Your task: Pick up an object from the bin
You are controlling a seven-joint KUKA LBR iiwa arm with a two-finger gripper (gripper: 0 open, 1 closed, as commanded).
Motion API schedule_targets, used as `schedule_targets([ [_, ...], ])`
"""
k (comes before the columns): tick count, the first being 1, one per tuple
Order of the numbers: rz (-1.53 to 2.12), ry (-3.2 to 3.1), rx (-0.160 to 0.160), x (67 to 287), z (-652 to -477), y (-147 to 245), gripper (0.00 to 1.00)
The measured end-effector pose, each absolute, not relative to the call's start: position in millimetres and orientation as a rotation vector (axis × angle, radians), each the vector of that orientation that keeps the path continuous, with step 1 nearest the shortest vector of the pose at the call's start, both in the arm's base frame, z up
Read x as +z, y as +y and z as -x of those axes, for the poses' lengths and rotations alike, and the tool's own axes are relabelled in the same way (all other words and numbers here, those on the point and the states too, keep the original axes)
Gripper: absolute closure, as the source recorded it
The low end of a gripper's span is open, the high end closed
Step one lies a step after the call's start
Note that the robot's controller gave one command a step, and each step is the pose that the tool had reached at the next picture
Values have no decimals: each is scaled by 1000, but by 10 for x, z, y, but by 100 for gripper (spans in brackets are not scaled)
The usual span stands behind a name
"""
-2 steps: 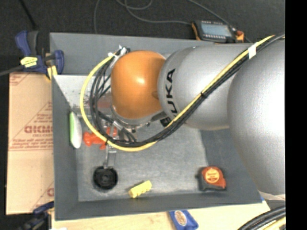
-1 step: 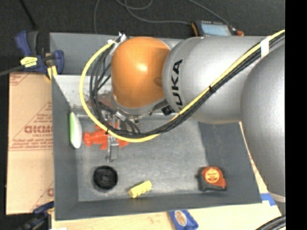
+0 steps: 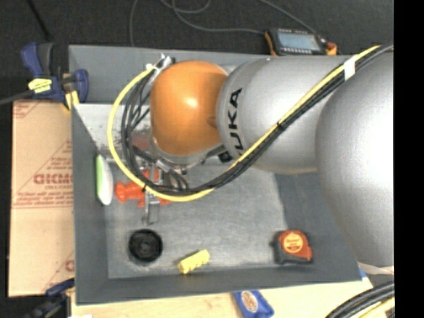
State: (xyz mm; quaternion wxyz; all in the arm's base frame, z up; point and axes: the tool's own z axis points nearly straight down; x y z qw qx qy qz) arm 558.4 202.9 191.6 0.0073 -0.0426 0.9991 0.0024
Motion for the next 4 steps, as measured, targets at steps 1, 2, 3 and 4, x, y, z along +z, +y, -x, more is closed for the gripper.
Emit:
schedule_targets([
  [1, -61, 3139, 3, 1427, -5485, 1794, 0],
  [2, -116, 3137, -1, 1121, -5552, 1879, 0],
  [3, -108, 3135, 3, 952, -5116, 1694, 0],
  [4, 41, 3144, -1, 872, -4911, 1532, 0],
])
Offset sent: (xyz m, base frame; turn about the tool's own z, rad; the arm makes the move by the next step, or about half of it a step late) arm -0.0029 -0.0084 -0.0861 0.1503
